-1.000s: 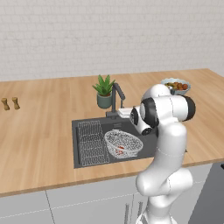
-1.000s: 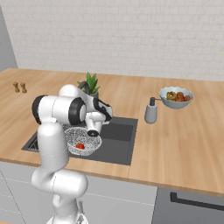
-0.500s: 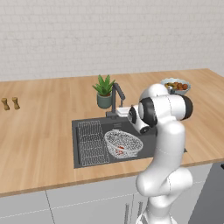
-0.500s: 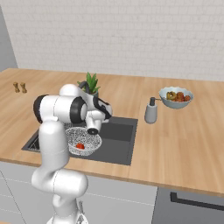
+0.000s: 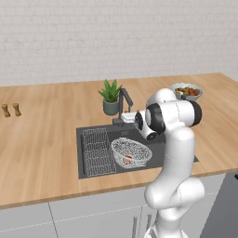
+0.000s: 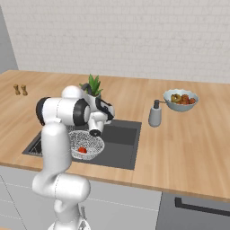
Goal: Put the colander in the sink, put the apple in the colander, and turn on the sink faucet and pour water over the colander.
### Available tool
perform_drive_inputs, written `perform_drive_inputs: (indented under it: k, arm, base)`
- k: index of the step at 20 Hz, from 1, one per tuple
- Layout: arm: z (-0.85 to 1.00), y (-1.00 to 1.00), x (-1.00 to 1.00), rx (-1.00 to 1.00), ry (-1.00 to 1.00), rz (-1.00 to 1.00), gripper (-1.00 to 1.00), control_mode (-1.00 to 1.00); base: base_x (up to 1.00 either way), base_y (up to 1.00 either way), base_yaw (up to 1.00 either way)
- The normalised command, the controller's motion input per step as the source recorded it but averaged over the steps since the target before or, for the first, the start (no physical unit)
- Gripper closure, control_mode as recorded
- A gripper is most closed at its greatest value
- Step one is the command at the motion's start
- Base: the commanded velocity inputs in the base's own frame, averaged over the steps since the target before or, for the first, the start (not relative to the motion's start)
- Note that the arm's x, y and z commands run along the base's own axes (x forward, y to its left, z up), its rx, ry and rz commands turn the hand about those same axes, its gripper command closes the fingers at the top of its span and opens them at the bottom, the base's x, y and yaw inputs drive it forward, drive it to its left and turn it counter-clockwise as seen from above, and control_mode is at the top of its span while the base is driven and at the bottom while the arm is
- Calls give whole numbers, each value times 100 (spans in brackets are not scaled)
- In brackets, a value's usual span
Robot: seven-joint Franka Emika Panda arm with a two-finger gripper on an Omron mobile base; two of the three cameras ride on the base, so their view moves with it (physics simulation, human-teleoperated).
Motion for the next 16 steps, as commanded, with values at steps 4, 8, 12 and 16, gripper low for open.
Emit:
perform_drive_inputs:
  k: [4, 8, 12, 16]
  arm:
    - [0, 8, 19, 0, 0, 0, -100, -100]
    - [0, 1, 18, 0, 0, 0, -100, -100]
    - [0, 0, 15, 0, 0, 0, -100, -100]
    - [0, 0, 14, 0, 0, 0, -100, -100]
  base:
    - [0, 0, 0]
    - [0, 0, 0]
    - [0, 0, 0]
    - [0, 0, 0]
